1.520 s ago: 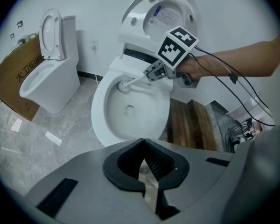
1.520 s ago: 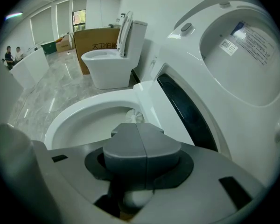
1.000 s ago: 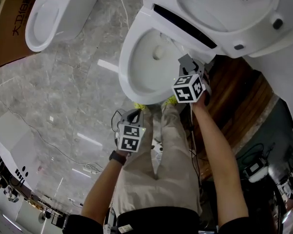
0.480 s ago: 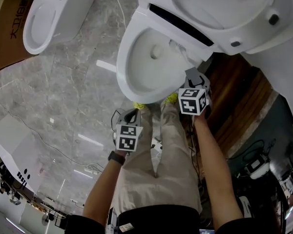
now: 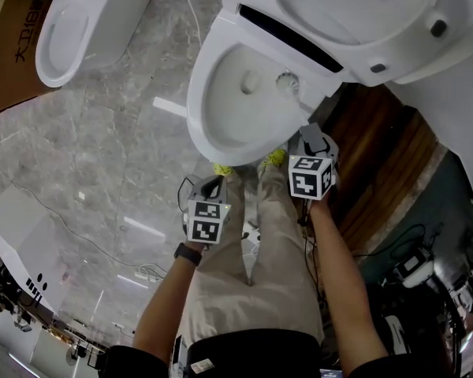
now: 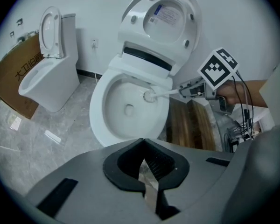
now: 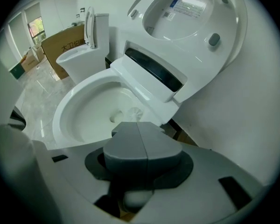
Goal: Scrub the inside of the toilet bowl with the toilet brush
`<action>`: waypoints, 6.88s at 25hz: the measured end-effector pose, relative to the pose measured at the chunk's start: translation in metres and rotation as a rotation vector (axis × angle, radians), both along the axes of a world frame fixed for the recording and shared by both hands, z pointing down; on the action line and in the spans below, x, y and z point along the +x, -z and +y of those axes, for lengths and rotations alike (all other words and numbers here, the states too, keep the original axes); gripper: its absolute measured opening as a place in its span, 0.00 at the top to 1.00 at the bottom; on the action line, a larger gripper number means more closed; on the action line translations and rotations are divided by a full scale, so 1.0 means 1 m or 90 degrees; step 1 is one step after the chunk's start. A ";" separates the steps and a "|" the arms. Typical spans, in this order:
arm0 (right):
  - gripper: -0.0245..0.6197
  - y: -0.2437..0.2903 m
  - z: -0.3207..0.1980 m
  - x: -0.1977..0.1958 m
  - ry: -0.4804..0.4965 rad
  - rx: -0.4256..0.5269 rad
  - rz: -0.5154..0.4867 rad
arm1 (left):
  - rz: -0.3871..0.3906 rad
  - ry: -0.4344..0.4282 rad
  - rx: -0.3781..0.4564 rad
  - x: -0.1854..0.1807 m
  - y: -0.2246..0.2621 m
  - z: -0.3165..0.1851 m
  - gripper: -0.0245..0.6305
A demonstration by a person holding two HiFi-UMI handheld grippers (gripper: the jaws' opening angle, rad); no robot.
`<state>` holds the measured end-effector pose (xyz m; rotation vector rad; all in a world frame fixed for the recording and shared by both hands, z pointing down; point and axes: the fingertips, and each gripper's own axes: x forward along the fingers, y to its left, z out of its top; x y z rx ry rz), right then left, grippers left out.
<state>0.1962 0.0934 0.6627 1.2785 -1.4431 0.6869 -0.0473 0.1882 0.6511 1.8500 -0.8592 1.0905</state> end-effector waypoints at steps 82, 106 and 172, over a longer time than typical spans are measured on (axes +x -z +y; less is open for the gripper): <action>0.72 -0.033 -0.091 -0.156 0.229 0.013 -0.106 | -0.009 0.032 0.015 -0.058 -0.025 -0.026 0.93; 0.71 -0.042 -0.103 -0.077 0.235 0.013 -0.027 | -0.018 0.009 0.016 -0.034 -0.028 -0.020 0.93; 0.72 -0.096 -0.022 -0.137 0.212 -0.131 -0.027 | -0.014 0.049 -0.025 -0.100 -0.039 -0.005 0.93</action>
